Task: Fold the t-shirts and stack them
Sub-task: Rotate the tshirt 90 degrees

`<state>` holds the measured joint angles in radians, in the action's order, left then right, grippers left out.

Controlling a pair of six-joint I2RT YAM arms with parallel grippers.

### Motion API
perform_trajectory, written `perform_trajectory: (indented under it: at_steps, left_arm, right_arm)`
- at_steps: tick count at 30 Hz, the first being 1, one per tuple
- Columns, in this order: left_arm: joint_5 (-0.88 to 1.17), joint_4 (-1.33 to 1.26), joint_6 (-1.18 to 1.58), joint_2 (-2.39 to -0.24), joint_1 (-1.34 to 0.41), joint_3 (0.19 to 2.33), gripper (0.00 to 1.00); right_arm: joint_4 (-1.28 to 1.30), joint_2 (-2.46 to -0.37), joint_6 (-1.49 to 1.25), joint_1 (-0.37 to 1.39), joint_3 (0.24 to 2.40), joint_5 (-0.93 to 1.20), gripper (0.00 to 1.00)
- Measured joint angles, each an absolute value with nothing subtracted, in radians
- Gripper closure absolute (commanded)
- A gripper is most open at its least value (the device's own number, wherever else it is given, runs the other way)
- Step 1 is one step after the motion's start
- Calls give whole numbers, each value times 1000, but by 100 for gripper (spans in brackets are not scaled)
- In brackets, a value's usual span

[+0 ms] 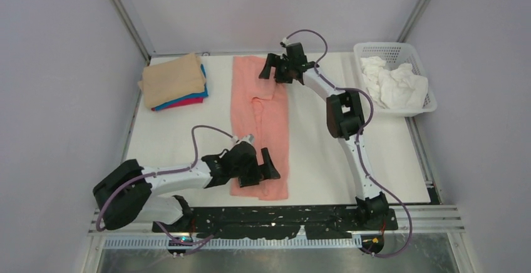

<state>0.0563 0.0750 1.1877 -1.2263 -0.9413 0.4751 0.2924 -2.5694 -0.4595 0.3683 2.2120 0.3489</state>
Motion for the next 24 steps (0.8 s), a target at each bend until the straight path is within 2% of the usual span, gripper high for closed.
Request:
perform_trajectory:
  at_steps: [4,8,15,19,24]
  left_arm:
    - [64,64,1192,-1365,-1006,583,1]
    - [55,107,1184,-1377,-1016,613,0]
    - [-45,348,1112,-1129,-1031,615,1]
    - [-122,474,1075,-940,-1041,598,0]
    - [-186,602,1057,-861,-1040,517,0]
  right_arm:
    - [303,-2592,-453,409,2260,349,5]
    - [351,-2597,-419,434,2325,303,5]
    - [414,-2459,-329,434,2296,154,5]
    - [443,-2193,-305,429,2074,47,5]
    - [332,-1636,-324,463,1459,-170,5]
